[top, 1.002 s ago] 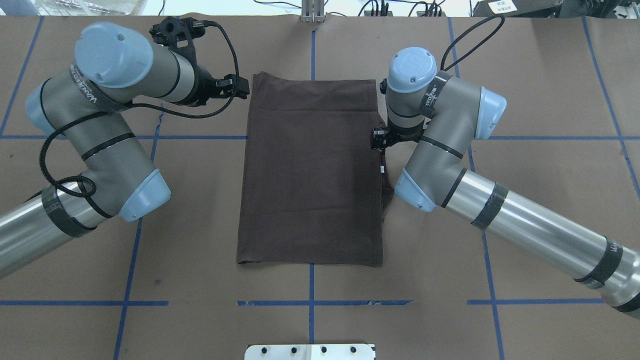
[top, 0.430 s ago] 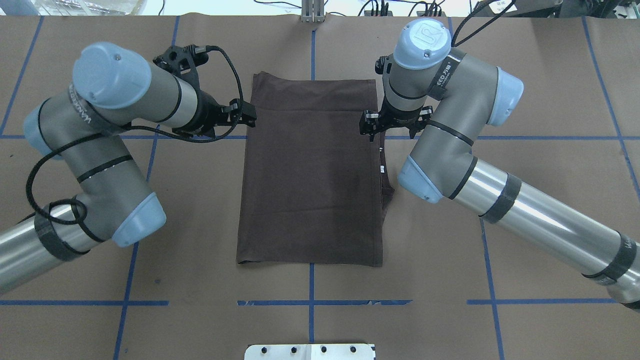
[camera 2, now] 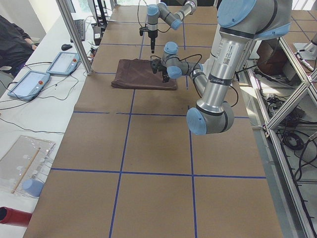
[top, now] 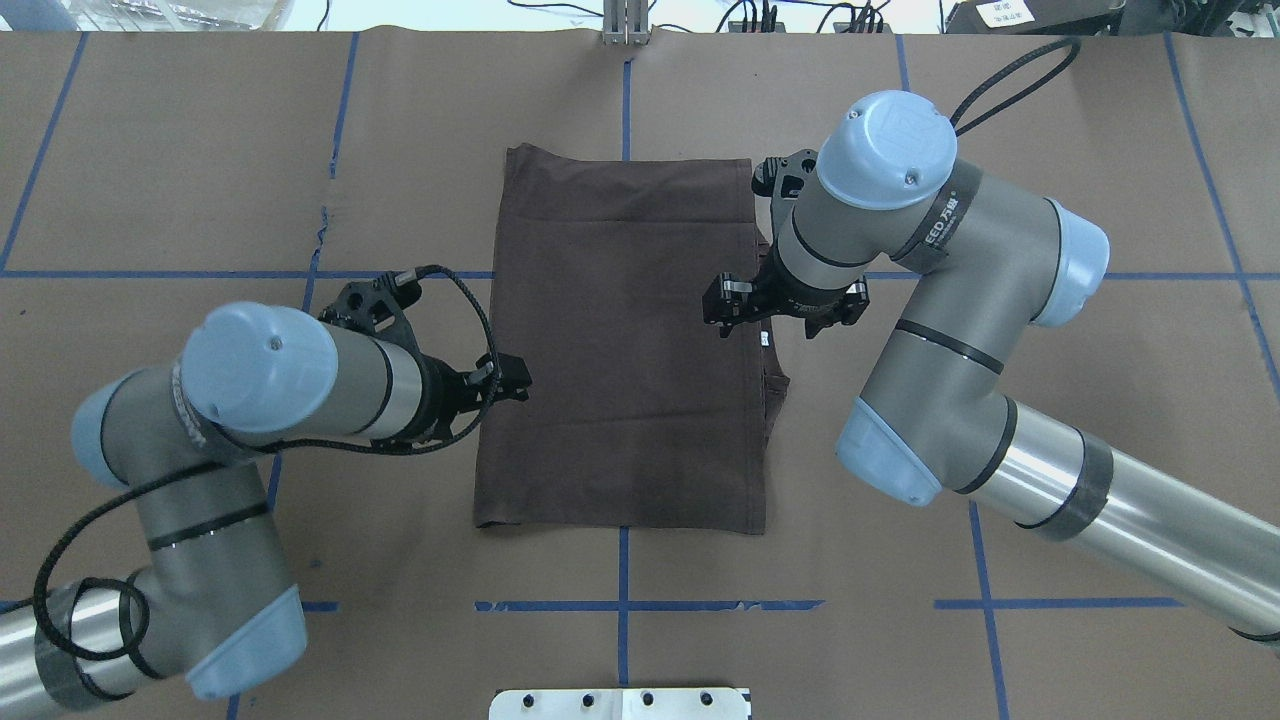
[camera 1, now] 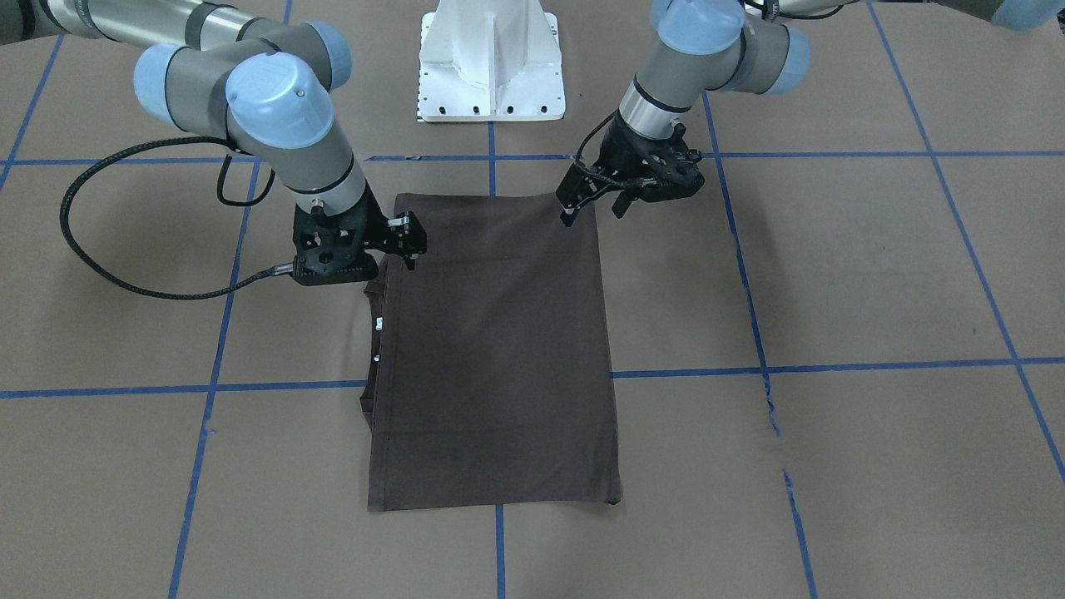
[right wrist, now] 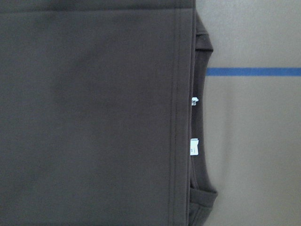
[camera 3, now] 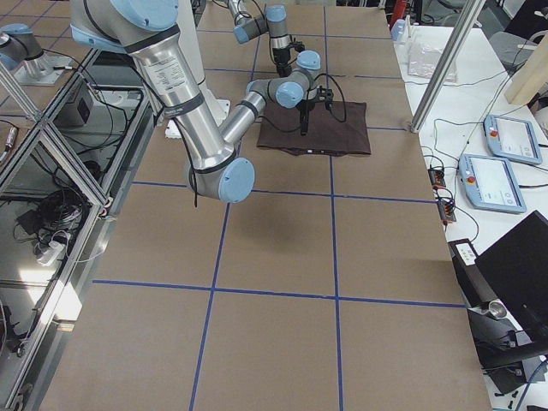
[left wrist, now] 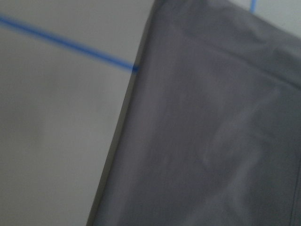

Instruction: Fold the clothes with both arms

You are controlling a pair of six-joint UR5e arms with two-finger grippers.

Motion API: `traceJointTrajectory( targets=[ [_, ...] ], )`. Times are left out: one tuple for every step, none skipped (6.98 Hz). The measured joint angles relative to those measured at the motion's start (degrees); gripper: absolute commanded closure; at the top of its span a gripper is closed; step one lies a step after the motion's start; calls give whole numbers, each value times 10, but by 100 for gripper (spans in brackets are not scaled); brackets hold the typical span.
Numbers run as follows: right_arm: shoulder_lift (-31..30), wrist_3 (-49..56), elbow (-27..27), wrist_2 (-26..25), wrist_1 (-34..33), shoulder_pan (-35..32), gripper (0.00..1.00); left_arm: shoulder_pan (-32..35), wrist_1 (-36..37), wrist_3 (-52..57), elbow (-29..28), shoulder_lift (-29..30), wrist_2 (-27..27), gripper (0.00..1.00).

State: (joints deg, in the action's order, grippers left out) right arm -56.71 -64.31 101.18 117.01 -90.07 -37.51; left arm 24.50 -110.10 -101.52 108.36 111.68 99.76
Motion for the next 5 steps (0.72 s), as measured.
traceJointTrajectory(
  targets=[
    [-3,-26,19,0,0,12,0,-43,29,-44,2,-2,-39,6],
    [-4,-38,28,0,1,18,0,-73,65,-71,-1,6,-59,7],
    [-4,-42,31,-1,1,21,0,-86,87,-81,-5,15,-68,9],
    [-4,-44,31,-1,1,22,0,-90,95,-84,-8,18,-74,10],
    [-4,-44,31,-2,1,22,0,-91,98,-85,-10,19,-78,11]
  ],
)
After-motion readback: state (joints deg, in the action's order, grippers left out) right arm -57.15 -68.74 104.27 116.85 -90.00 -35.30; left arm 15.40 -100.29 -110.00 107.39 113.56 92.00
